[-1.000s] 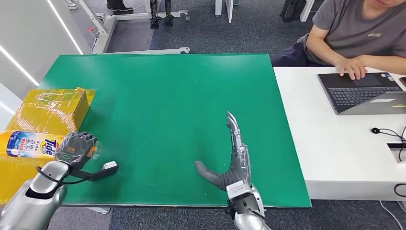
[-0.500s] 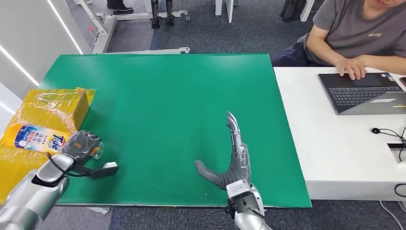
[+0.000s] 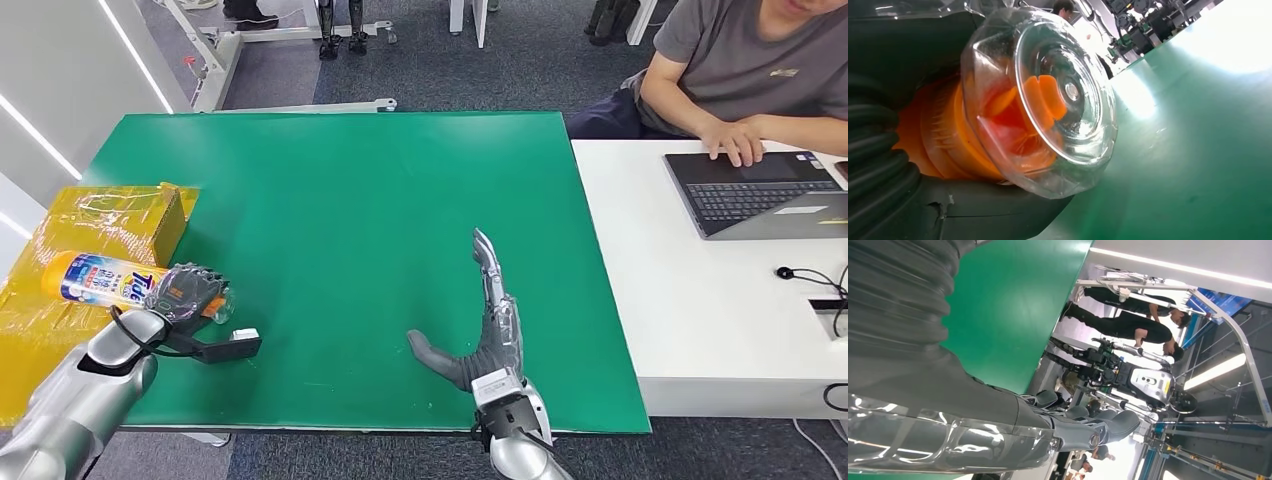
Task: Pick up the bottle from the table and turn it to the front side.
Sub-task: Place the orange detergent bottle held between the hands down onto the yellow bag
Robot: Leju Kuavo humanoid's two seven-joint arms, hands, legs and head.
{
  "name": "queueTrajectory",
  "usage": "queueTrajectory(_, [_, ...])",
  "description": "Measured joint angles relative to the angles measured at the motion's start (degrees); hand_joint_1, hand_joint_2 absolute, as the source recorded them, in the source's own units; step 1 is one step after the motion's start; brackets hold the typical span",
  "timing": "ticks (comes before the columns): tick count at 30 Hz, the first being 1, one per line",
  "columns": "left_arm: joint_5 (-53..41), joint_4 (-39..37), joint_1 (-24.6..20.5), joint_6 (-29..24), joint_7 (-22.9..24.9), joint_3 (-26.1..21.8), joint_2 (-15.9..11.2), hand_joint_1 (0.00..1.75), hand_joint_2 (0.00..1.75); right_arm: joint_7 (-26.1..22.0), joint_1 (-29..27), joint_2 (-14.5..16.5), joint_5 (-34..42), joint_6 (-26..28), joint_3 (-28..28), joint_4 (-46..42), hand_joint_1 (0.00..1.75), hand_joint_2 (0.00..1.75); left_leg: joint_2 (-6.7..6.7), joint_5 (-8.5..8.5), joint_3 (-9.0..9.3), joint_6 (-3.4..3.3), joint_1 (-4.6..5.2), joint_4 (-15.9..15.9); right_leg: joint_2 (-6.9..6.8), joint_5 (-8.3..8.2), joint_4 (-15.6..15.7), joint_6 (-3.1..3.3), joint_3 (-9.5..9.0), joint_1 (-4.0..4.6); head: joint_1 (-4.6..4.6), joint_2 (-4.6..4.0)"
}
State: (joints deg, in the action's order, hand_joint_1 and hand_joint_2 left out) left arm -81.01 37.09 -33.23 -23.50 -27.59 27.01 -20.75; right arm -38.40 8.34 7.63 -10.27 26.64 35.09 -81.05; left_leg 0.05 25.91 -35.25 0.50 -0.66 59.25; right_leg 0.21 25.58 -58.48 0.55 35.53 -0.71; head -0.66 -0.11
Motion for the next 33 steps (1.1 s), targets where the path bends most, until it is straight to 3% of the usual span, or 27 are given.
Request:
queueTrajectory(6, [0.5, 0.0, 0.0, 0.4, -0.4, 0.0, 0.4, 1.75, 1.75, 0.1, 0.0, 0.0, 0.0, 0.0, -0.1, 0.0, 0.0, 1.75, 0.0, 0.0, 0.0, 0.0, -0.01, 0.0, 0.0, 0.0, 0.0, 0.0, 0.0, 0.0, 0.0, 0.0])
queueTrajectory(12, [3.4, -0.1, -0.7, 4.9, -2.9, 0.0, 0.7, 1.75, 1.75, 0.6, -0.1, 0.1, -0.5, -0.1, -0.3, 0.0, 0.0, 1.75, -0.01, 0.0, 0.0, 0.0, -0.01, 0.0, 0.0, 0.0, 0.0, 0.0, 0.0, 0.0, 0.0, 0.0])
queueTrajectory(14, [3.7, -0.3, -1.0, 5.9, -3.1, 0.1, 0.8, 1.37, 1.75, 0.4, -0.1, 0.2, -0.5, -0.1, -0.5, 0.0, 0.0, 1.75, 0.0, 0.0, 0.01, 0.0, 0.0, 0.0, 0.0, 0.0, 0.0, 0.0, 0.0, 0.0, 0.0, 0.0])
queueTrajectory(15, [3.9, -0.5, -1.2, 6.4, -2.9, 0.1, 0.9, 1.06, 1.75, 0.3, -0.1, 0.2, -0.5, -0.1, -0.6, 0.0, 0.0, 1.75, 0.0, 0.0, 0.01, 0.0, 0.0, 0.0, 0.0, 0.0, 0.0, 0.0, 0.0, 0.0, 0.0, 0.0])
queueTrajectory(16, [4.0, -0.8, -1.3, 7.2, -2.6, 0.2, 1.1, 0.62, 1.75, 0.2, -0.2, 0.2, -0.5, -0.1, -0.7, 0.0, 0.0, 1.75, 0.0, 0.0, 0.01, 0.0, 0.0, 0.0, 0.0, 0.0, 0.0, 0.0, 0.0, 0.0, 0.01, 0.0])
queueTrajectory(17, [4.2, -1.2, -1.6, 8.4, -2.1, 0.3, 1.3, 0.34, 1.75, 0.1, -0.2, 0.2, -0.5, -0.1, -0.7, 0.0, 0.0, 1.75, -0.01, 0.0, 0.01, 0.0, 0.0, 0.0, -0.01, 0.0, 0.0, 0.0, -0.01, 0.0, 0.01, 0.0])
queueTrajectory(19, [4.7, -2.1, -2.4, 11.4, -1.2, 0.5, 1.6, 0.0, 1.75, 0.0, -0.2, 0.3, -0.5, -0.1, -0.8, 0.0, 0.0, 1.75, -0.03, 0.0, 0.02, 0.0, 0.01, 0.0, -0.03, 0.0, 0.0, 0.0, -0.05, 0.0, 0.01, 0.0])
queueTrajectory(24, [5.6, -3.9, -4.0, 14.5, 0.3, 1.0, 1.6, 0.0, 1.75, -0.1, -0.4, 0.4, -0.5, 0.0, -1.0, -0.1, 0.0, 1.75, 0.06, 0.0, 0.15, 0.0, 0.0, 0.0, 0.03, -0.01, 0.0, 0.01, -0.15, 0.0, 0.0, 0.0])
queueTrajectory(33, [6.0, -4.2, -4.0, 11.9, 1.2, 1.2, 1.1, 0.0, 1.75, 1.0, -0.7, 0.5, -1.0, -0.1, -1.2, -1.0, 0.0, 1.75, 0.1, 0.0, 0.34, 0.01, -0.01, 0.0, 0.06, 0.0, -0.1, 0.04, -0.27, -0.01, -0.01, 0.0])
